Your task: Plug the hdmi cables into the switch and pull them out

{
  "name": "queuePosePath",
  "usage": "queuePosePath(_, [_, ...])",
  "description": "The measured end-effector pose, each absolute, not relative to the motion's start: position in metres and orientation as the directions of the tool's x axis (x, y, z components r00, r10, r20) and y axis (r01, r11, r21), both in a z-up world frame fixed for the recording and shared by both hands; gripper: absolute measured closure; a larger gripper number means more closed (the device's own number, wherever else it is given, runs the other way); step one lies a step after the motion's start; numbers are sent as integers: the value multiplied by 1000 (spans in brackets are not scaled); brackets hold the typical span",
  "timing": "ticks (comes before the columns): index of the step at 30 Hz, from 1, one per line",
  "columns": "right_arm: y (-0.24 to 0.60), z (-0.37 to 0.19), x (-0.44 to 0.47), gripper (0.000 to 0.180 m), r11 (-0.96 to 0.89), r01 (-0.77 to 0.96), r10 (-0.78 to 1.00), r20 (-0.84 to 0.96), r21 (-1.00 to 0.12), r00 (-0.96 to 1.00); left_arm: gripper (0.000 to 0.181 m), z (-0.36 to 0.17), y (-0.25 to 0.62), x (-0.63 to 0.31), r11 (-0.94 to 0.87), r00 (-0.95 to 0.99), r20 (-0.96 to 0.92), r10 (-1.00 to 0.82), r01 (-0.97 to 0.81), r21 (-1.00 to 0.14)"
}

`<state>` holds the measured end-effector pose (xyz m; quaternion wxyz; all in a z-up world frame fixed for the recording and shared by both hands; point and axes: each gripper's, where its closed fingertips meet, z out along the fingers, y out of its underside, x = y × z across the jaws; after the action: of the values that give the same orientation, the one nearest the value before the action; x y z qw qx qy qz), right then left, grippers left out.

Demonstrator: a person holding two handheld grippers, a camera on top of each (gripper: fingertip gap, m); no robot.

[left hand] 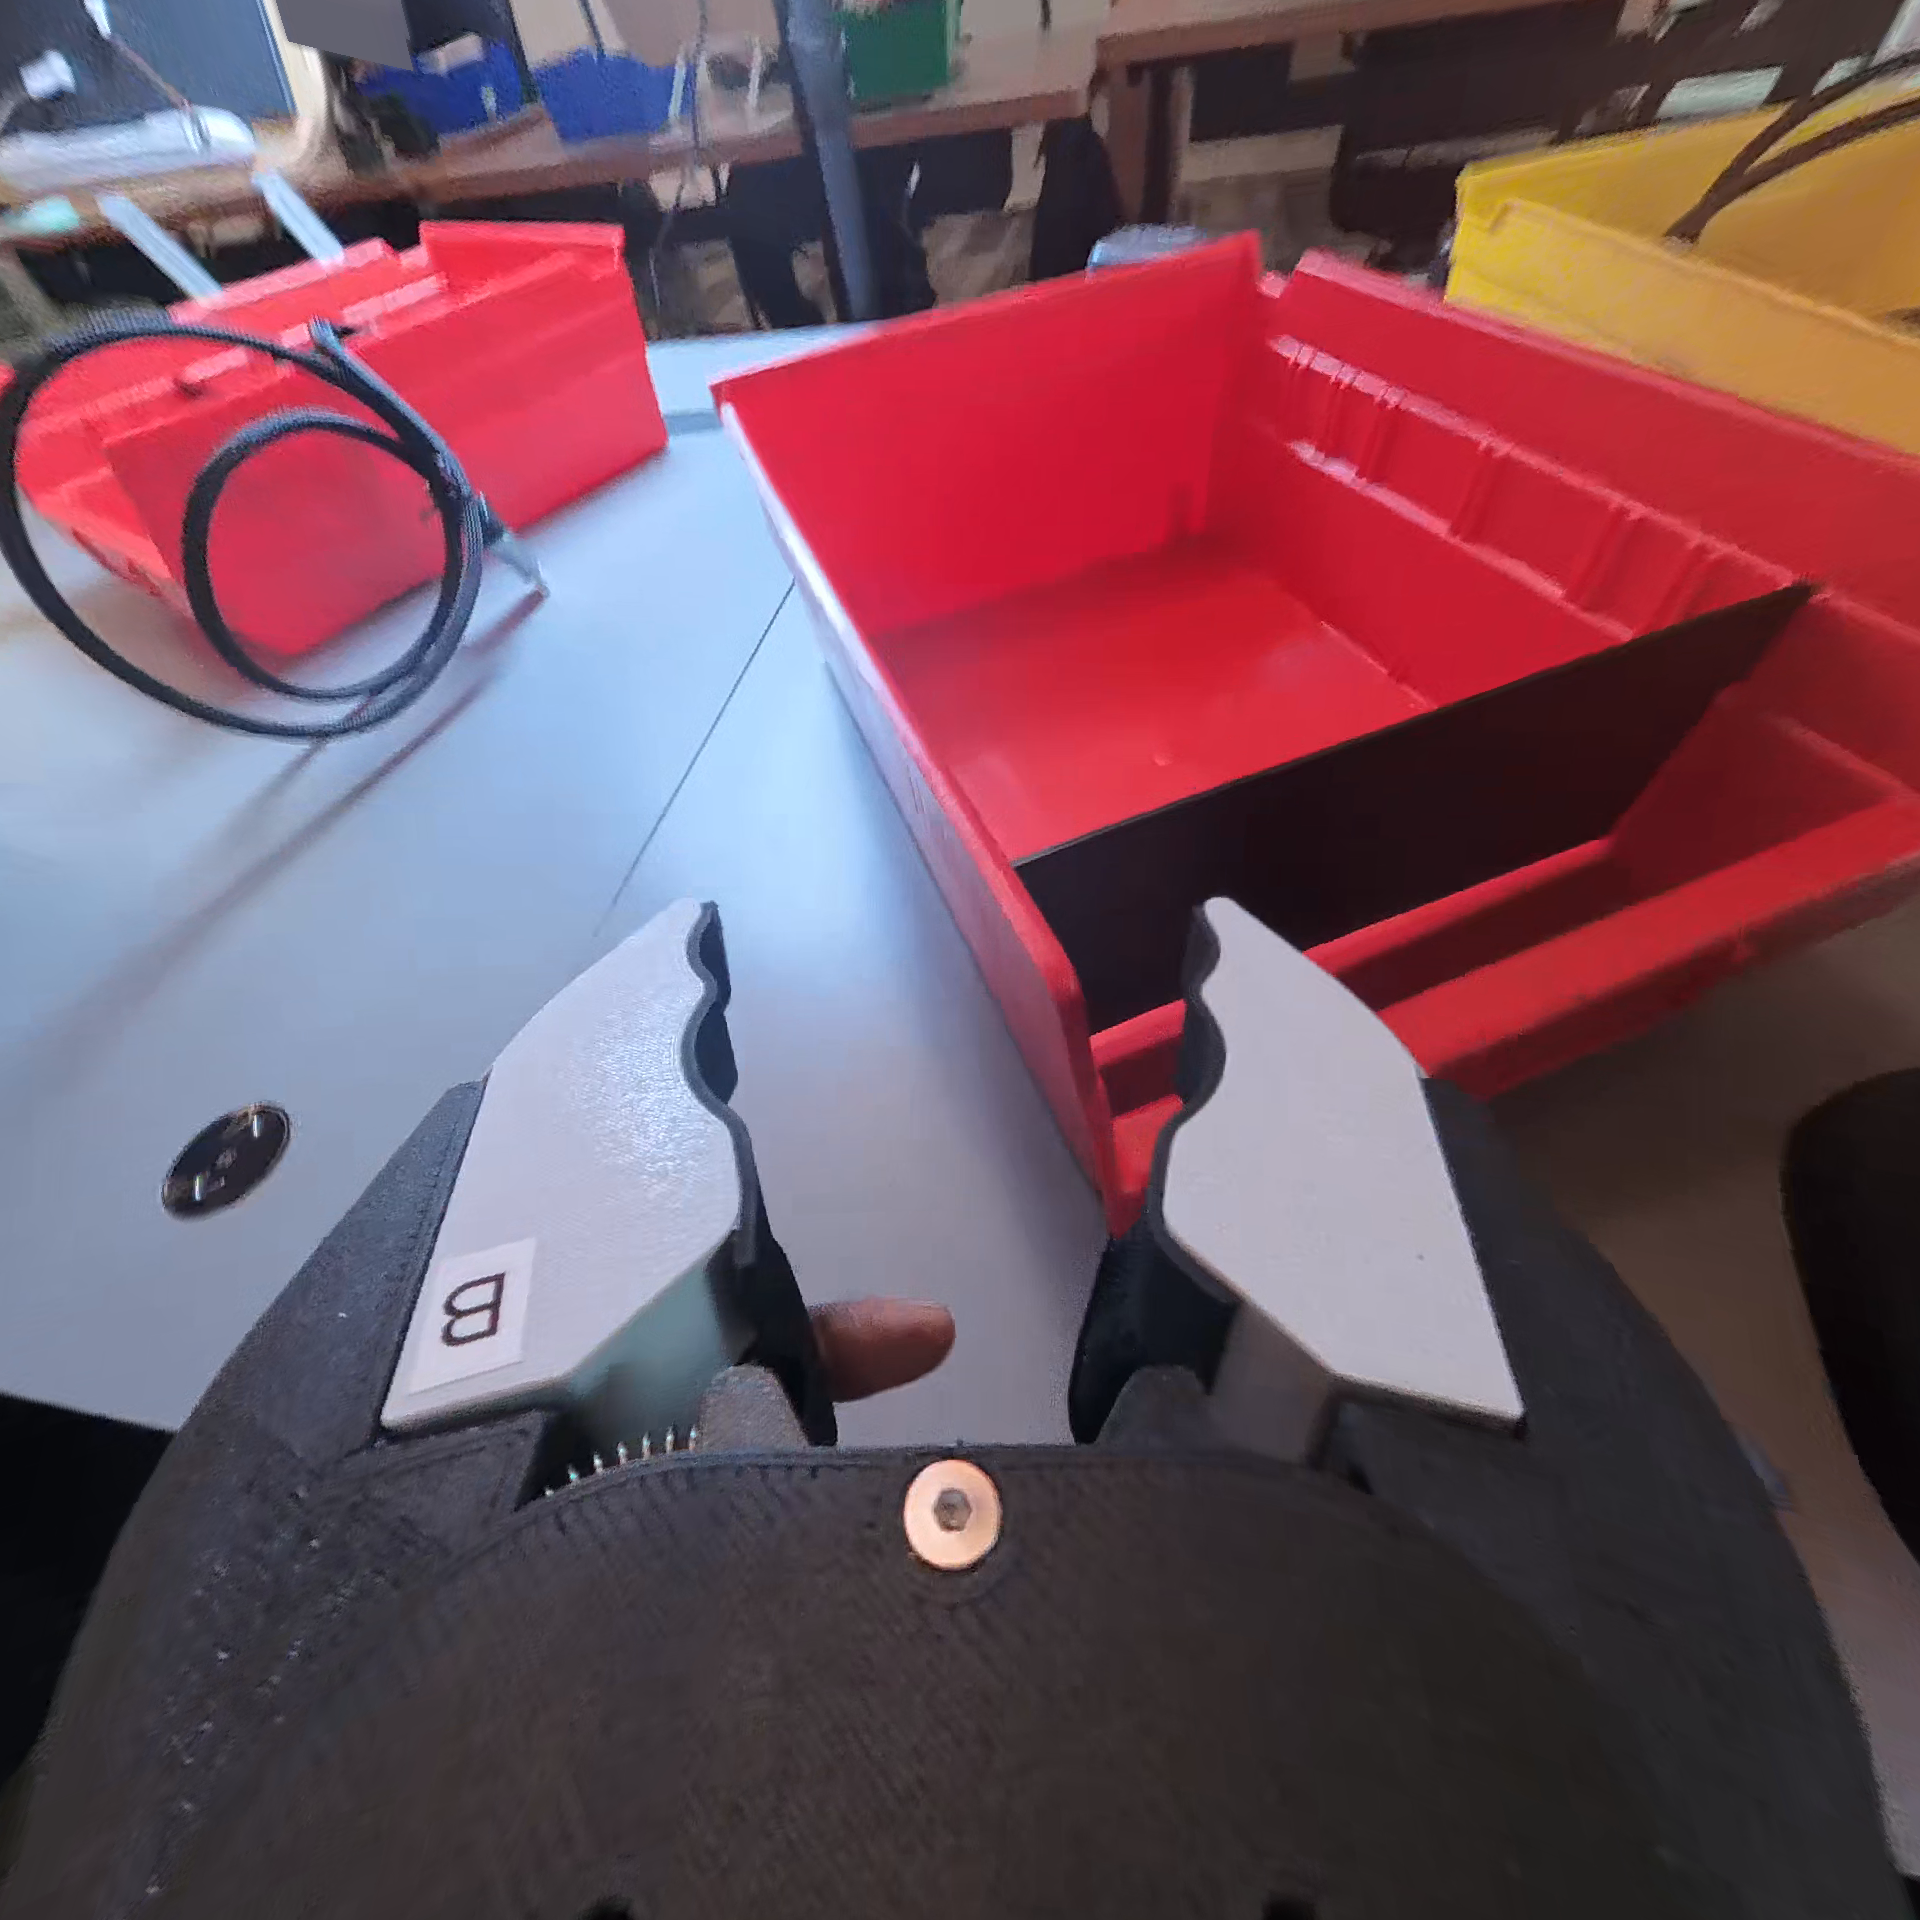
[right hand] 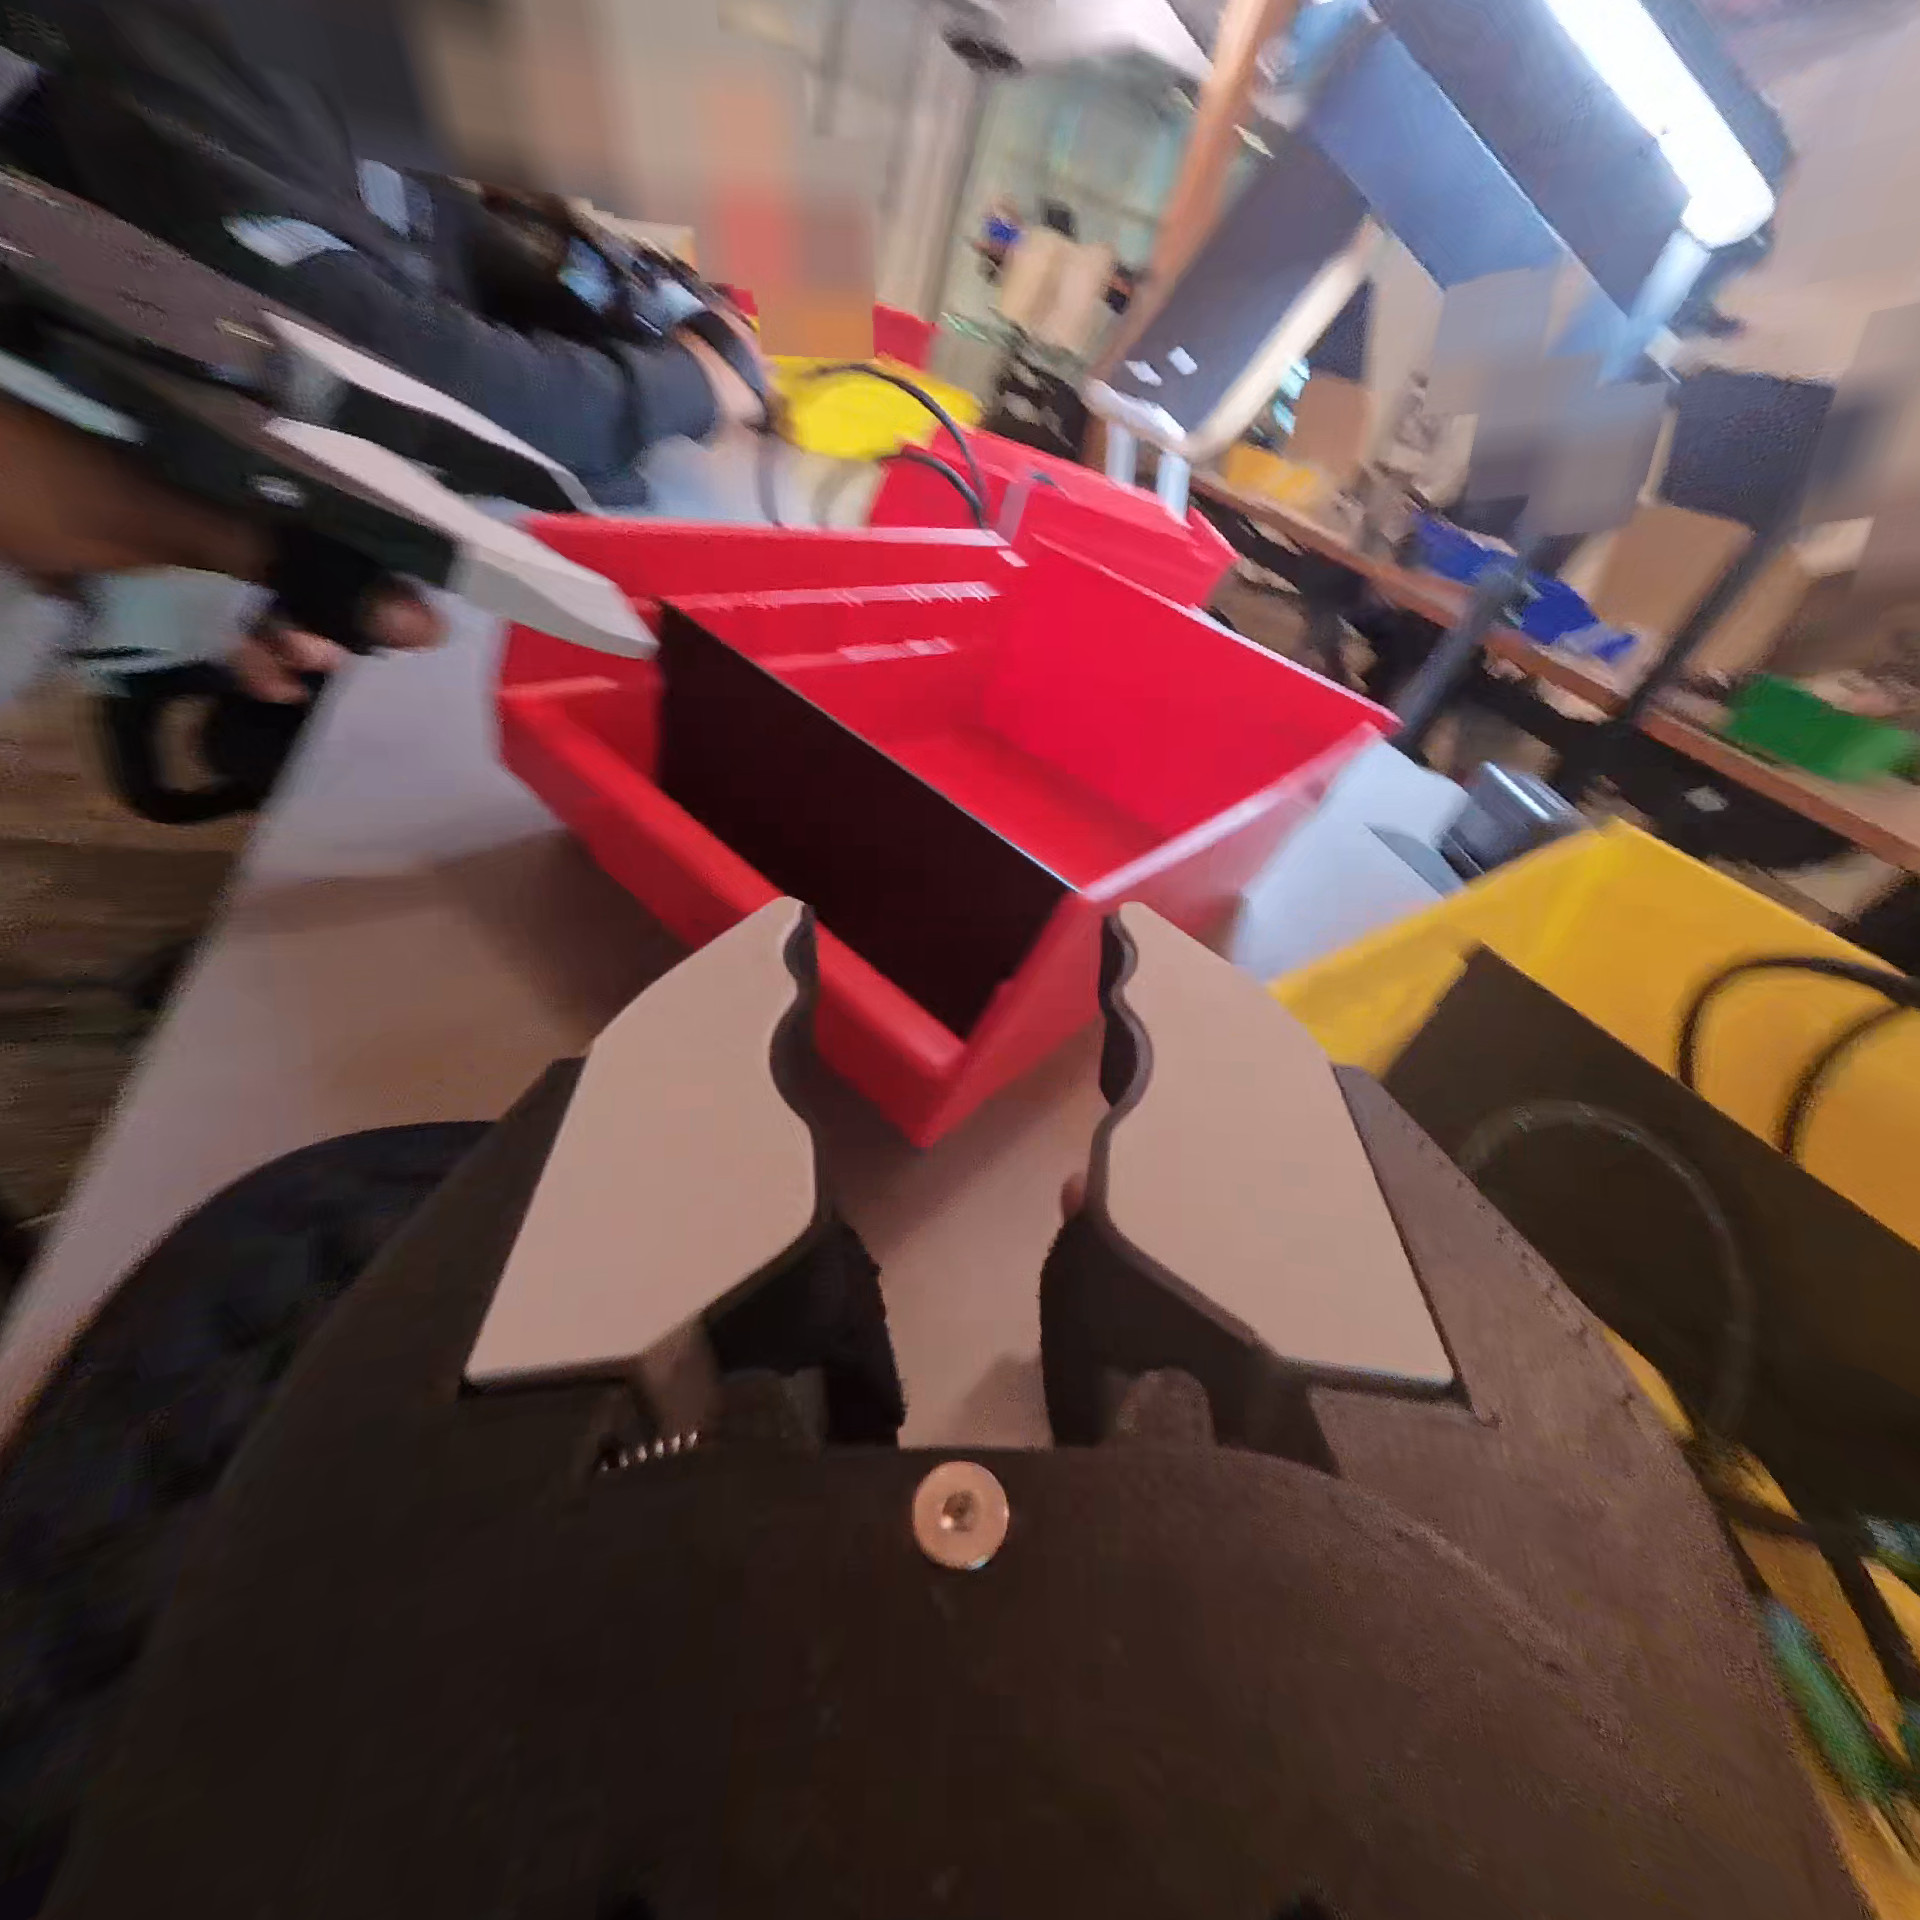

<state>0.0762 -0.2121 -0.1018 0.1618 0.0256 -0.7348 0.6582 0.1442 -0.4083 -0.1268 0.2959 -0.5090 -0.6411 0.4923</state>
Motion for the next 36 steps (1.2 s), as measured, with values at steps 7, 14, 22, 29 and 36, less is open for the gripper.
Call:
queuePosePath(7, [-238,-135,50,119,320,-144,287,241,-936,-927,100,-157,-409,140,31,-284,-117,952,468,-883])
queuePosePath(14, [-254,-143,38,136,367,-56,315,181,-929,-932,137,-149,-405,132,28,-243,-68,968,370,-928])
queuePosePath(22, [-254,-127,23,157,362,-149,354,283,-920,-891,167,-125,-399,125,-64,-307,-189,933,374,-925])
queuePosePath(29, [-232,-63,8,161,242,-320,443,397,-916,-803,166,-70,-374,119,-151,-372,-228,900,226,-962])
queuePosePath(36, [-159,18,-2,163,235,-560,540,586,-795,-605,161,-7,-306,95,-311,-293,-295,910,-8,-950])
